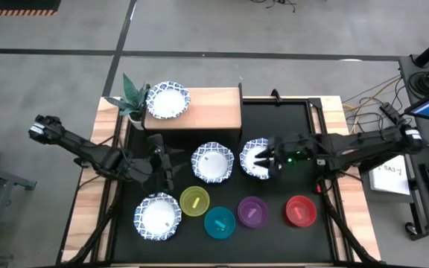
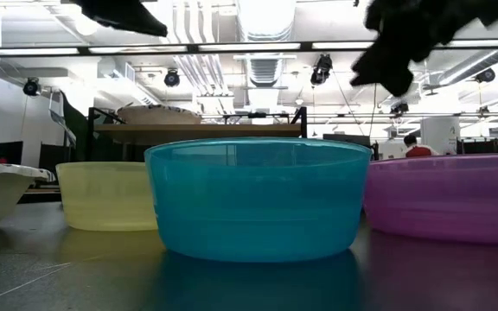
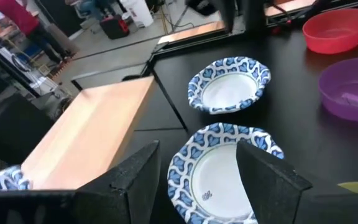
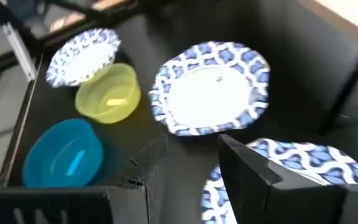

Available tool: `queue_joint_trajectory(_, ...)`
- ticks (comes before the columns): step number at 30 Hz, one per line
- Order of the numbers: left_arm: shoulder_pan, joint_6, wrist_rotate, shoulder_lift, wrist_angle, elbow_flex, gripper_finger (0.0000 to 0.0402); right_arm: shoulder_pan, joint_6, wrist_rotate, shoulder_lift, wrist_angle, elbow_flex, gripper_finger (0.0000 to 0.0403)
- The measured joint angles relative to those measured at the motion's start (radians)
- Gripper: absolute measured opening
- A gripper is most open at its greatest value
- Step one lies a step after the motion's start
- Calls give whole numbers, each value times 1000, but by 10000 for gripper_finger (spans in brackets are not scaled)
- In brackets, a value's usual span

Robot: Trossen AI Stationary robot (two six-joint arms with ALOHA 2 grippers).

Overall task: Place and stack bowls onto a shelf
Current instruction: Put the purple bowl on the shelf

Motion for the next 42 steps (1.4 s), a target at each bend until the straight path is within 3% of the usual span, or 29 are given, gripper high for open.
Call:
queue_joint_trajectory(3,0,-13,-6,-20,-6,-25,195,51,-4,0,115,-171,114,132)
queue_joint_trajectory(12,0,-6,-9,-46,-89,-35,194,205,-87,59,441,-448,432,132)
queue_joint_trajectory(21,-9,-214,-6,-92,-320,2,194,261,-121,76,728,-704,717,132)
queue_joint_trajectory(30,-11,-269,-6,-106,-399,-11,194,302,-207,44,877,-754,781,132)
queue_joint_trajectory(42,-11,-269,-5,-101,-406,-12,194,310,-219,54,930,-716,771,132)
